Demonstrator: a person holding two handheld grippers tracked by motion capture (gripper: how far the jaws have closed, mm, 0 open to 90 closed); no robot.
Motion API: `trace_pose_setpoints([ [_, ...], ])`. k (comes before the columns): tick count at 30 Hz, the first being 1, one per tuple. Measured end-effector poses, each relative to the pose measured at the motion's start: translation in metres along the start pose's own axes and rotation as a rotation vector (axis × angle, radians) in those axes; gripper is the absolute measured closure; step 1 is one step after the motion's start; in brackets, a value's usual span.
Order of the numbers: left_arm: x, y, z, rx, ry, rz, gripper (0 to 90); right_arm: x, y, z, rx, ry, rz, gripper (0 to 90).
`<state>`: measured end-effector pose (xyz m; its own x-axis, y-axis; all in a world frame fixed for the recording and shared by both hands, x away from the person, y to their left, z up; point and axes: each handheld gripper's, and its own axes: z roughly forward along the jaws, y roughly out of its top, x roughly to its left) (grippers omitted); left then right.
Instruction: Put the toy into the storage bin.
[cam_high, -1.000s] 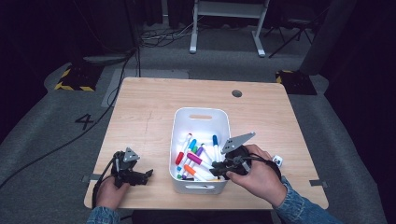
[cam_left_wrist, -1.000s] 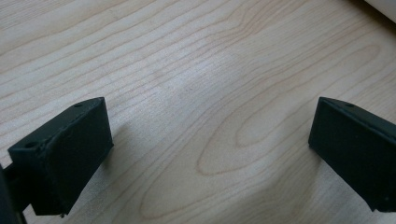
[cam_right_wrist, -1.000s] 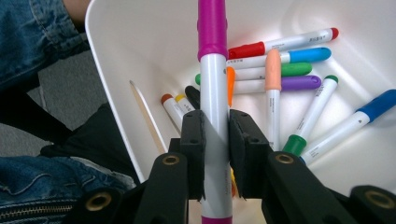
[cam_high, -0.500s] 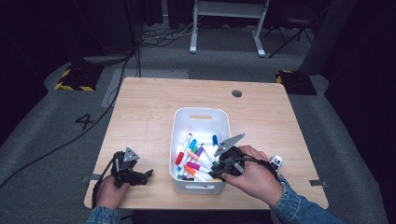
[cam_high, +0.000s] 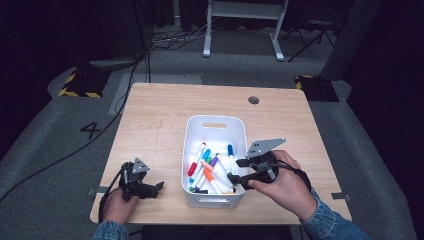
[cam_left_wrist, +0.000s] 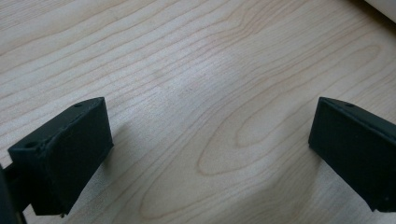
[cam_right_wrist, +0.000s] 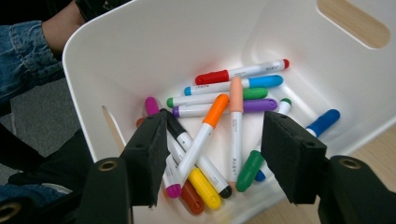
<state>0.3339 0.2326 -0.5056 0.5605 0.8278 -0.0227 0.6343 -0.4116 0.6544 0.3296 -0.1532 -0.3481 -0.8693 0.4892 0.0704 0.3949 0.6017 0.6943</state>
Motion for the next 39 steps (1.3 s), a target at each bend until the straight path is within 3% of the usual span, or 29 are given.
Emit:
trace_pose_setpoints([
  [7,0.0,0.001,0.0,-0.004,0.004,0.007,0.0,-0.011,-0.006,-0.016,-0.044,-0.033,0.026,41.4],
  [8,0.0,0.001,0.001,-0.001,-0.01,-0.001,0.0,-0.016,-0.01,-0.023,-0.055,-0.047,0.033,41.3],
  [18,0.0,0.001,0.001,-0.002,-0.005,0.002,0.0,-0.039,-0.029,-0.048,-0.092,-0.119,0.082,38.4],
  [25,0.0,0.001,0.001,0.001,-0.003,0.002,0.0,-0.06,-0.048,-0.06,-0.105,-0.186,0.083,33.6],
  [29,0.0,0.001,0.001,0.001,-0.003,0.002,0.0,-0.07,-0.057,-0.063,-0.085,-0.207,0.107,30.7],
  [30,0.0,0.001,0.001,0.001,-0.003,0.002,0.0,-0.076,-0.063,-0.065,-0.068,-0.216,0.135,30.7],
  [35,0.0,0.001,0.001,0.001,-0.003,0.002,0.0,-0.09,-0.076,-0.065,-0.009,-0.247,0.107,29.6],
  [39,0.0,0.001,0.001,0.001,-0.003,0.002,0.0,-0.1,-0.088,-0.065,0.022,-0.26,0.125,28.7],
])
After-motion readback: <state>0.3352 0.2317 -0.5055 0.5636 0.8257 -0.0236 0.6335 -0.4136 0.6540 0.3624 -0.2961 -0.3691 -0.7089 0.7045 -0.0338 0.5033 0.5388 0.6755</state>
